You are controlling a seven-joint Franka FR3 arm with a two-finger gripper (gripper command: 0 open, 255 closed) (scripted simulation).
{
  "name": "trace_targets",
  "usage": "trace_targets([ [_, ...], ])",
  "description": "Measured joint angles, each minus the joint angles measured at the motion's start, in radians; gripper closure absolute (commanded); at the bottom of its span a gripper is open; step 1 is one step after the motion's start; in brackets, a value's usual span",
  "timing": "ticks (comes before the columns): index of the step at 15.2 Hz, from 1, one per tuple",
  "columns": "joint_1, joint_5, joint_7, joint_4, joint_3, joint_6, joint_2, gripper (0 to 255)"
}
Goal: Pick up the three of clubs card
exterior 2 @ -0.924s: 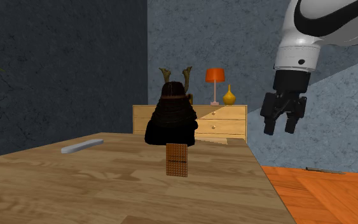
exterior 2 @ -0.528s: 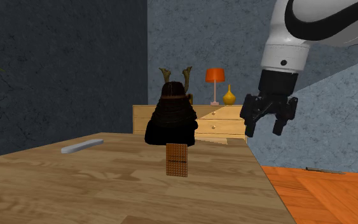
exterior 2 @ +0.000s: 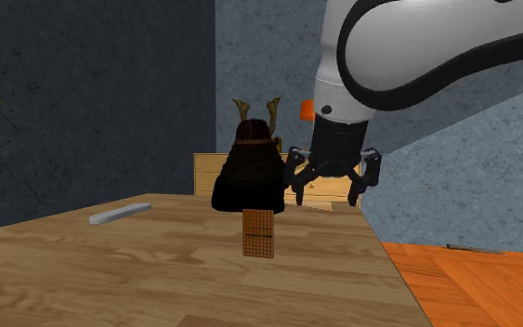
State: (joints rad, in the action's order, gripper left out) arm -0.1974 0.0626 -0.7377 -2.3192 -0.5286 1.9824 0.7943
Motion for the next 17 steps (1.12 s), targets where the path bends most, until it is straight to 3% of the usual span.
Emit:
trace_targets([
  [4,-0.145,-0.053,-0.264,0.089,-0.207,0.044,-0.059,0],
  [9,-0.428,-0.157,-0.574,0.291,-0.513,0.032,-0.162,0],
  [11,-0.456,-0.164,-0.61,0.293,-0.546,0.041,-0.162,0],
  [17,-0.467,-0.163,-0.649,0.234,-0.581,0.098,-0.155,0],
])
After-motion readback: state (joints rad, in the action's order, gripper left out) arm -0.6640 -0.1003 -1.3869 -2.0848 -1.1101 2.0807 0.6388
